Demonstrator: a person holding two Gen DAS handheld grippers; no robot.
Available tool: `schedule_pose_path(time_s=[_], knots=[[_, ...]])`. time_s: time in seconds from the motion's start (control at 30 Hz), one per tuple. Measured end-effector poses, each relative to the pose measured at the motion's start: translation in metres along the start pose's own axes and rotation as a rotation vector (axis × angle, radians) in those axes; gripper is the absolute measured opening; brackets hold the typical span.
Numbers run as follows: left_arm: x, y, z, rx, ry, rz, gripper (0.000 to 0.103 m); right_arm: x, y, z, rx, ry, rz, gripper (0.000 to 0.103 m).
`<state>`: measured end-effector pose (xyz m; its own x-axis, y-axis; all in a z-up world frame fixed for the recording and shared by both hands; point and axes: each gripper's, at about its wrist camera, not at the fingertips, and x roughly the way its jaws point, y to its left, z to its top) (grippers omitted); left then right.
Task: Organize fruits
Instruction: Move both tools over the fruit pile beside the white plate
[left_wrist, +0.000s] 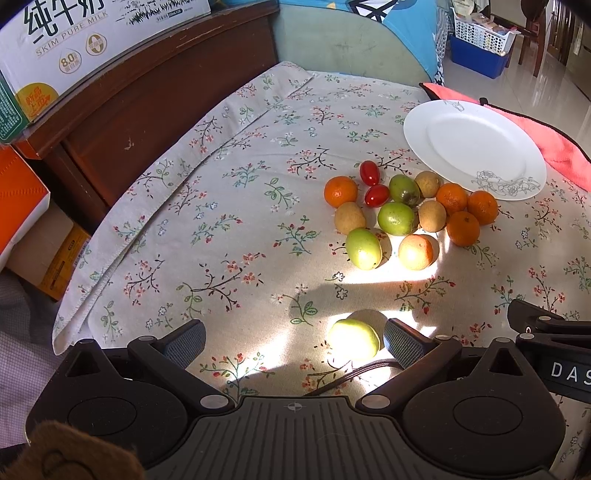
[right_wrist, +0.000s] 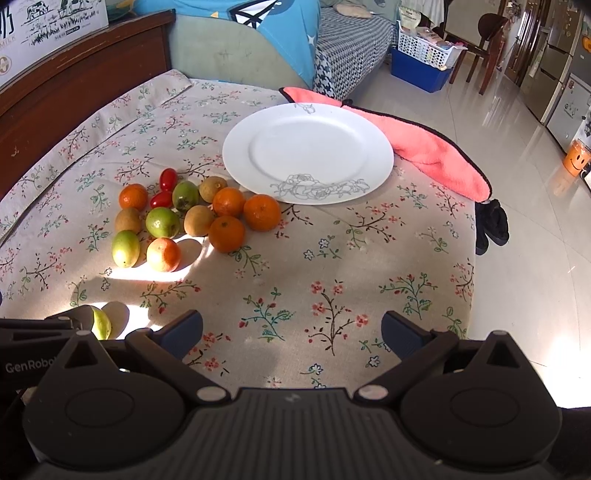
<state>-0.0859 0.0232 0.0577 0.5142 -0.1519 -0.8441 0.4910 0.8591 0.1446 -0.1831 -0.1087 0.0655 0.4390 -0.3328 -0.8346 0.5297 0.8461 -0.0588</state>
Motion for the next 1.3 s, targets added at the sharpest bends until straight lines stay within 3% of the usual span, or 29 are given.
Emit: schedule_pose_path(time_s=[0.23,0.43,0.73,1.03,1.3], knots=[[0.000,-0.001,-0.001,0.003,-0.005,-0.006,0.102,0.000,0.000,0.001,-0.001,0.000,0.000,0.102],[-0.003,0.010,0.002,-0.031,-0.031,-0.066,0.103,-0.006,-0.011,0.002,0.020,-0.035,0.048,0.102],[0.006,0.049,0.002,-0.198,-0.015,-0.081,0.103,-0.007,-0.073,0.004,0.268,-0.048,0.144,0.102],[0.008,0.022,-0.005,-0.063,-0.018,-0.138,0.102,0.002,-0.098,-0.005,0.327,-0.048,0.102,0.097],[0.011,0.019,-0.009,-0.042,-0.005,-0.166,0.101,0.009,-0.114,-0.010,0.427,-0.018,0.099,0.089]])
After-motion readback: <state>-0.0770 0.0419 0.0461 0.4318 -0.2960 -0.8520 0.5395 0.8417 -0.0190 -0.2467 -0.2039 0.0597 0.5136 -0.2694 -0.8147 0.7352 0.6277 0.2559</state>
